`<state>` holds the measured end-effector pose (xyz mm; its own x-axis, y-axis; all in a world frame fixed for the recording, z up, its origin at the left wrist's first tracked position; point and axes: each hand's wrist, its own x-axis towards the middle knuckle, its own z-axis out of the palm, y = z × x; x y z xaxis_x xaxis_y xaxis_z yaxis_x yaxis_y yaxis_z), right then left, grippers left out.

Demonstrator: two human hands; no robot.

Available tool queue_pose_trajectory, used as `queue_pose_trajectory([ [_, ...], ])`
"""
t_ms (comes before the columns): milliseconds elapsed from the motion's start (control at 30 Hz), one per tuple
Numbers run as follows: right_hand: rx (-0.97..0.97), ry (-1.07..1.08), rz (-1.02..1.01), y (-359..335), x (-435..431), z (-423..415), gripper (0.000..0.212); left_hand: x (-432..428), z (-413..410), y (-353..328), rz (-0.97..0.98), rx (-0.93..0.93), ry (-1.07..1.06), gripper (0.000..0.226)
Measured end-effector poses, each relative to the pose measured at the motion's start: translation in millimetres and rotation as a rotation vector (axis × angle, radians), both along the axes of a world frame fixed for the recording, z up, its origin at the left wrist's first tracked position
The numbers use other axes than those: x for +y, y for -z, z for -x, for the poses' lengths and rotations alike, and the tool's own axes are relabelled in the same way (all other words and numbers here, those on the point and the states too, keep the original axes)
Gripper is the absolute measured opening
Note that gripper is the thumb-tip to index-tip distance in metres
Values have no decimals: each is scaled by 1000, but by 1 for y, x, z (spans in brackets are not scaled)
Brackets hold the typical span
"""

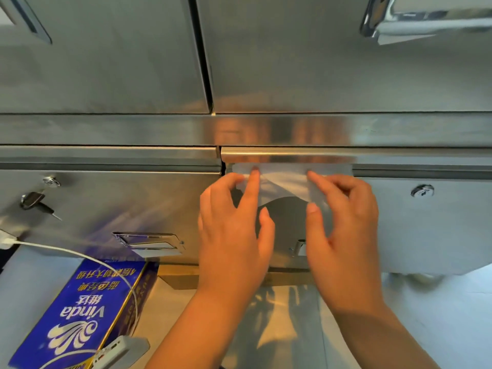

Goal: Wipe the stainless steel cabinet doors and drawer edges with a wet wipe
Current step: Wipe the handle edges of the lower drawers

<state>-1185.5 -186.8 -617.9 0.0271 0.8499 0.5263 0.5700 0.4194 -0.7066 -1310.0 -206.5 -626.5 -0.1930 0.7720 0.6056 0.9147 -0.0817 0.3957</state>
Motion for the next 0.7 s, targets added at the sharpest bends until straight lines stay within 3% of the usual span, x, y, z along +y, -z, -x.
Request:
queue_pose_trajectory([
  [100, -441, -34, -167, 2, 3, -3, 46, -3, -3, -6, 51, 131, -42, 50],
  [300, -658, -115, -202, -4, 18, -8, 54, 1, -4, -9, 85, 226, 151, 64],
  [533, -680, -129, -239, 2, 24, -1, 64, 7, 10, -4, 102, 295, 105, 61],
  [700, -613, -93, -263, 4, 32, -14, 57, 20, -6, -7, 47, 325, 89, 54],
])
